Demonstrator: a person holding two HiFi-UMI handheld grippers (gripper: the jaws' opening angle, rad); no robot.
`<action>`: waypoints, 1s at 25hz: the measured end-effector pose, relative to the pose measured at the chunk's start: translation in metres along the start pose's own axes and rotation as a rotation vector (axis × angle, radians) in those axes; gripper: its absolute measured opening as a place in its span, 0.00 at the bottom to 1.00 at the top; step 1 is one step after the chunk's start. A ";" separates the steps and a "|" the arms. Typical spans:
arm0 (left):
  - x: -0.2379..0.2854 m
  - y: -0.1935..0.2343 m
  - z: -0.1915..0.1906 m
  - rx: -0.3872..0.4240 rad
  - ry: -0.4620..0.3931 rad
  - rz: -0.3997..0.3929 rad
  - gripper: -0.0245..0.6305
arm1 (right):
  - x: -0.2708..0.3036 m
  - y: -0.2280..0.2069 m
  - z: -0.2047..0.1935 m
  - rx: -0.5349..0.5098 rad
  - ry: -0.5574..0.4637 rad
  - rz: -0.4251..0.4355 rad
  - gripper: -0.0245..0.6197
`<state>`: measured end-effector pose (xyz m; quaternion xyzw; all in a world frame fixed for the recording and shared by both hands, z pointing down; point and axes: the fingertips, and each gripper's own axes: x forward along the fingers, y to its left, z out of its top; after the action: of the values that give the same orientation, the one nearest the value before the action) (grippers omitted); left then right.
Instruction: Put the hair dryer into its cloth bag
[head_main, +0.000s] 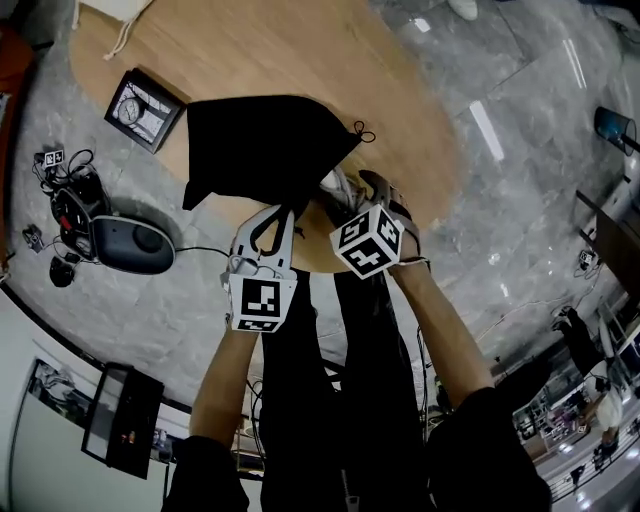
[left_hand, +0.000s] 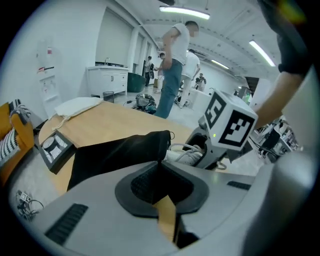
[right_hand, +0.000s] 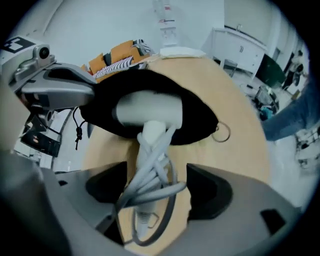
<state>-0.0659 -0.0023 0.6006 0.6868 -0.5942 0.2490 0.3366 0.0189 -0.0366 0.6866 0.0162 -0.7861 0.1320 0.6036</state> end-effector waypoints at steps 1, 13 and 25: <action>0.001 0.000 0.002 -0.002 0.001 0.004 0.07 | 0.004 0.006 -0.006 0.000 0.036 0.044 0.60; 0.009 -0.005 0.017 0.037 0.005 0.020 0.08 | 0.011 0.007 -0.039 0.009 0.115 0.044 0.28; 0.011 -0.018 -0.003 0.087 0.049 0.020 0.08 | -0.056 -0.007 -0.033 -0.014 0.096 0.004 0.28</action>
<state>-0.0462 -0.0058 0.6080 0.6887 -0.5812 0.2944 0.3183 0.0662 -0.0434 0.6419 0.0039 -0.7570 0.1282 0.6407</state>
